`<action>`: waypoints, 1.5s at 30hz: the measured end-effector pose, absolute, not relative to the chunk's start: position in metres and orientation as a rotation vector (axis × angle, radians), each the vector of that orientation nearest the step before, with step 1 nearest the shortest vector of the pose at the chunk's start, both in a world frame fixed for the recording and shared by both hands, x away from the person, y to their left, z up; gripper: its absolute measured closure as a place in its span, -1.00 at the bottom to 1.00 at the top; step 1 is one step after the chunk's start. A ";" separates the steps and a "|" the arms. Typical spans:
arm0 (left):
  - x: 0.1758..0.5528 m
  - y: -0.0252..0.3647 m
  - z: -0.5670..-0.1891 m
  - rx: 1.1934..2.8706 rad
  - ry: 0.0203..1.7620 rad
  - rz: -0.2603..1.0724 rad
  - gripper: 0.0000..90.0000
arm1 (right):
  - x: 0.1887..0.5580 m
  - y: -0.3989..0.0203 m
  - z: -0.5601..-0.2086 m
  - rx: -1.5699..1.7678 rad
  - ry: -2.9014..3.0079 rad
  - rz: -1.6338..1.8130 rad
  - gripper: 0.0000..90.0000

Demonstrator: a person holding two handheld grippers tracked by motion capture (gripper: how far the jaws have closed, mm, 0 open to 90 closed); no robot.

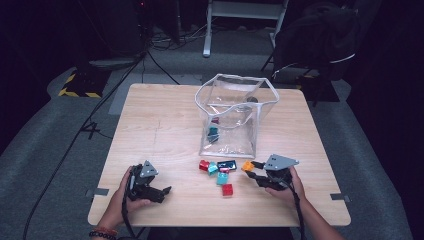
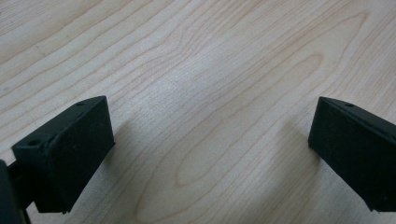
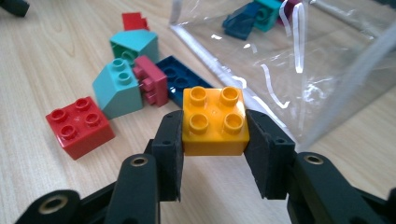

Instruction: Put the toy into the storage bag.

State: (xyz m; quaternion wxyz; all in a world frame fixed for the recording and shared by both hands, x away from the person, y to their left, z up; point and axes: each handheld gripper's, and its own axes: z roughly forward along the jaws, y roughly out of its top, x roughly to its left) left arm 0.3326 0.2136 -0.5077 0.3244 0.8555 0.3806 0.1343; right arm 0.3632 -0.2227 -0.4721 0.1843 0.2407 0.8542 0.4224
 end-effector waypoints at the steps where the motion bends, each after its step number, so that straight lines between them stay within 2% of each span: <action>1: 0.333 0.214 -0.508 2.244 0.998 0.352 -0.99 | 0.363 -0.225 -0.470 0.686 2.401 1.194 0.31; 20: 0.333 0.214 -0.508 2.243 0.999 0.352 -0.99 | 0.366 -0.262 -0.442 0.771 2.255 1.274 0.32; 35: 0.333 0.214 -0.508 2.243 0.998 0.352 -0.99 | 0.363 -0.275 -0.422 0.785 2.168 1.321 0.32; 45: 0.333 0.214 -0.508 2.244 0.999 0.351 -0.99 | 0.365 -0.275 -0.393 0.786 2.094 1.351 0.32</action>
